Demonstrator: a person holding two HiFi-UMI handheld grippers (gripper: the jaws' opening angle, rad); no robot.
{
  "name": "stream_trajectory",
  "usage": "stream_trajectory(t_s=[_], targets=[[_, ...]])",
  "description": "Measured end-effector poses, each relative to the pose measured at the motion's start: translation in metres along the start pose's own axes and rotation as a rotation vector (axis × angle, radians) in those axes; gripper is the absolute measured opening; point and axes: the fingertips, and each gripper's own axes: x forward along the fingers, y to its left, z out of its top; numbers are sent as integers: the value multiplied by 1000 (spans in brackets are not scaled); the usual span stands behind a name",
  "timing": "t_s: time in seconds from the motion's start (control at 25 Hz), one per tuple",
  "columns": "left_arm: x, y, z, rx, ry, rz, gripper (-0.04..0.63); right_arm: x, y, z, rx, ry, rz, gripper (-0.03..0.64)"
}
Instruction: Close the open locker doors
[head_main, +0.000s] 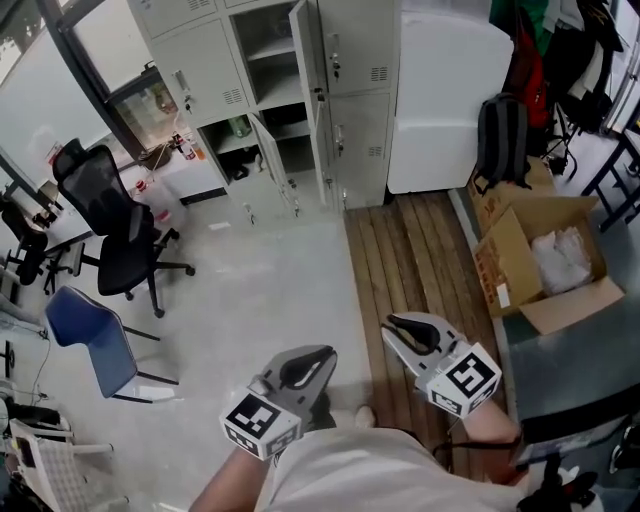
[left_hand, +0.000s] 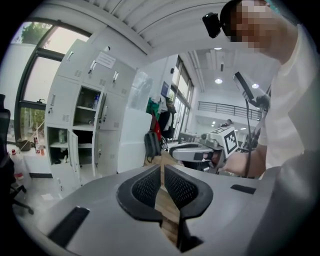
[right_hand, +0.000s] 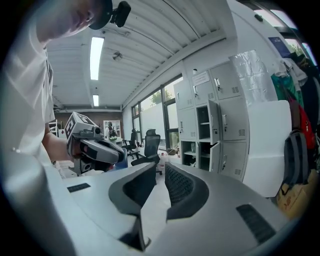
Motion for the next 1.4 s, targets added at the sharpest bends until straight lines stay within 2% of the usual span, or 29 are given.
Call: stream_trajectory(t_s=[0.16, 0.28, 0.36, 0.56, 0.68, 0.8, 1.12, 1.4], targets=[[14, 38, 5, -12, -5, 1, 15, 32, -29, 4, 7, -8, -5, 23], [24, 75, 15, 7, -11, -15, 84, 64, -53, 12, 18, 4, -28, 51], [28, 108, 29, 24, -25, -25, 84, 91, -69, 25, 26, 3, -49, 73], [34, 179, 66, 76, -36, -94, 13, 156, -109, 60, 16, -5, -108, 72], [35, 215, 77, 110, -13, -147, 11, 195, -134, 72, 26, -27, -146, 72], [38, 248, 84, 103, 3, -168, 9, 230, -157, 87, 29, -47, -171, 72], [65, 311, 102, 75, -11, -151, 9, 291, -234, 119, -10, -54, -164, 72], [119, 359, 134, 64, 7, -126, 9, 348, -327, 154, -33, -92, -96, 72]])
